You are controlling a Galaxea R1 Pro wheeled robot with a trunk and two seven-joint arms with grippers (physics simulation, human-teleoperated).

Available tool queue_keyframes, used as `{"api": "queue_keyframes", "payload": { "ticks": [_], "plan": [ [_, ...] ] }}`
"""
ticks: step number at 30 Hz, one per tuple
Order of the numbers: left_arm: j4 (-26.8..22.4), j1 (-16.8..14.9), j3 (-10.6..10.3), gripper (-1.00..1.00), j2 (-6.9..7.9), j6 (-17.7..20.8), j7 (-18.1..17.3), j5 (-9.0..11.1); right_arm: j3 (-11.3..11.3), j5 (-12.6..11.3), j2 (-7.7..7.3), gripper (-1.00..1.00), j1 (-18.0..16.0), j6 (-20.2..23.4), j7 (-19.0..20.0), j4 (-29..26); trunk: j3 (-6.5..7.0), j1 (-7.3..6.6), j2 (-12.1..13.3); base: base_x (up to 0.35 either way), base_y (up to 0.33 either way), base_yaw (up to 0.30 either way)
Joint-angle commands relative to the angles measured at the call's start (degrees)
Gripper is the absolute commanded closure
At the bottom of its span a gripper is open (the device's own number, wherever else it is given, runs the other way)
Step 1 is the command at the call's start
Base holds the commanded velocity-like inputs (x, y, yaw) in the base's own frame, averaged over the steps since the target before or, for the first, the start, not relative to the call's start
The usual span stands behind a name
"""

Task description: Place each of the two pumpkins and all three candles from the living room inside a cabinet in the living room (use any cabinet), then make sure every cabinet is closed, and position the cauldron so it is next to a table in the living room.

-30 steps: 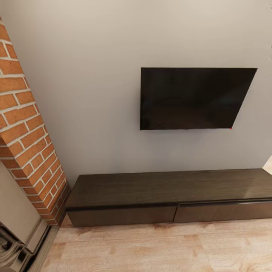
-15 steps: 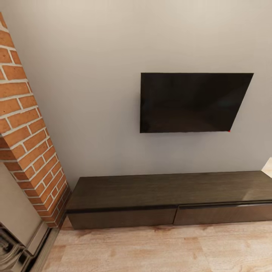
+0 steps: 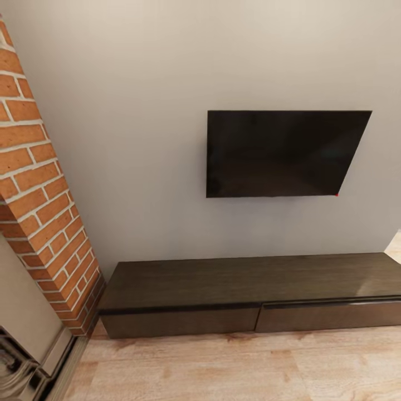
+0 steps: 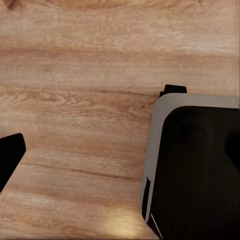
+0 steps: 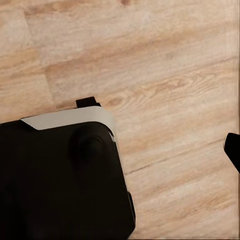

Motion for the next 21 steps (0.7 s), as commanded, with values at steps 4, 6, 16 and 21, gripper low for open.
{"api": "queue_keyframes", "payload": {
  "ticks": [4, 6, 16, 21],
  "plan": [
    [-0.02, 0.25, -0.49, -1.00, -0.42, -0.07, 0.19, 0.36, 0.26, -3.14, -0.23, -1.00, -0.07, 1.69, -0.47, 0.21, 0.64, -0.87, 1.55, 0.000, 0.000, 0.000],
    [-0.02, 0.34, -0.49, -1.00, -0.77, 0.01, 0.19, 0.39, 0.21, -4.62, -0.52, -1.00, 0.02, 2.24, -1.06, 0.19, 1.00, -1.31, 2.35, 0.000, 0.000, 0.000],
    [-0.02, 1.68, -0.49, -1.00, -1.86, 0.26, 0.19, 0.45, 0.25, -5.75, -0.85, -1.00, 0.69, 2.47, 0.93, 0.00, 2.79, -3.51, 6.36, 0.000, 0.000, 0.000],
    [-0.02, 2.35, -0.49, -1.00, -1.91, 0.26, 0.08, 0.45, 0.23, -5.80, -1.17, -1.00, 1.14, 2.73, 7.50, 0.03, 3.69, -4.60, 8.37, 0.000, 0.000, 0.000]
  ]
}}
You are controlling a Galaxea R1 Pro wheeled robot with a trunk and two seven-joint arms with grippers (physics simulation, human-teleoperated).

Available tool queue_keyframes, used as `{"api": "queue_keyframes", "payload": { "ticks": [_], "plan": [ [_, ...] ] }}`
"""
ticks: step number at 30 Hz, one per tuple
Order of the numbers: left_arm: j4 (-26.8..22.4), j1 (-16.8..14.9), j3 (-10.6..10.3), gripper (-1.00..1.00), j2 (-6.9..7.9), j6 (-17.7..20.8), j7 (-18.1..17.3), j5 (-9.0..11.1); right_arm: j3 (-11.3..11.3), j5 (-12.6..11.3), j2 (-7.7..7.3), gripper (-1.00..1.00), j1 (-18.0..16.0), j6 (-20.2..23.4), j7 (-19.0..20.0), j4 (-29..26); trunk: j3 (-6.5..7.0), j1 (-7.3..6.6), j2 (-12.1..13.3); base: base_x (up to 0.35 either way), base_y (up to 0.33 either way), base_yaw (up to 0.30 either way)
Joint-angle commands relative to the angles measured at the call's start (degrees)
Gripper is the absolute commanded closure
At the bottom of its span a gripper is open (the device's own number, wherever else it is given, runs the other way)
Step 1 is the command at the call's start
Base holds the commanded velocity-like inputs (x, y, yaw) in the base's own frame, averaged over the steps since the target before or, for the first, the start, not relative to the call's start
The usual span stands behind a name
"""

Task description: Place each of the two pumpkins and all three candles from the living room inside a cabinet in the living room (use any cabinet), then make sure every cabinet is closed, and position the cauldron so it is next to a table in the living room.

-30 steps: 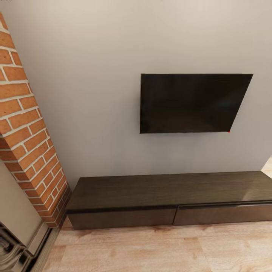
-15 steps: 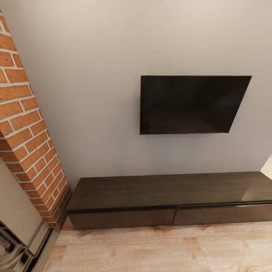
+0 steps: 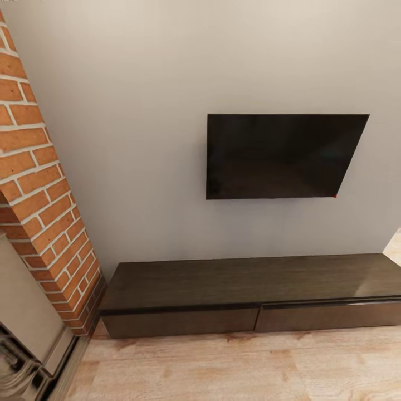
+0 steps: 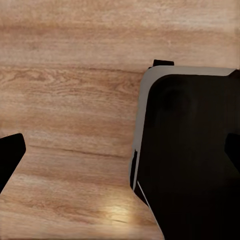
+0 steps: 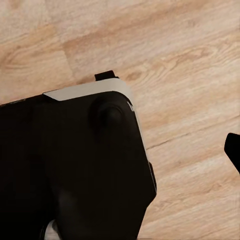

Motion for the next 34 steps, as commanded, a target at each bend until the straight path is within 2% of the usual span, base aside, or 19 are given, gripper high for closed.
{"api": "queue_keyframes", "payload": {
  "ticks": [1, 4, 30, 34],
  "plan": [
    [-0.02, 0.08, -0.50, -1.00, 0.00, -0.13, 0.13, 0.35, 0.41, -0.41, 0.02, -1.00, 0.00, -0.31, 0.47, 0.19, 0.08, -0.20, 0.33, 0.000, 0.000, 0.000],
    [-0.04, 0.22, -0.50, -1.00, 0.04, -0.32, 0.04, 0.35, 0.40, -0.48, 0.00, -1.00, 0.10, -0.46, 0.91, 0.19, 0.62, -0.86, 1.53, 0.000, 0.000, 0.000],
    [-0.72, 0.18, -0.47, -1.00, 0.25, -0.72, -0.06, 0.19, 0.37, -0.35, 0.45, -1.00, 0.12, -1.18, 0.80, -0.31, 0.62, -0.86, 1.53, 0.000, 0.000, 0.000],
    [-0.72, 0.18, -0.43, -1.00, 0.17, -0.71, -0.06, 0.33, 0.32, -0.27, 0.15, -1.00, 0.17, -1.18, 0.80, -0.27, 0.62, -0.86, 1.53, 0.000, 0.000, 0.000]
  ]
}}
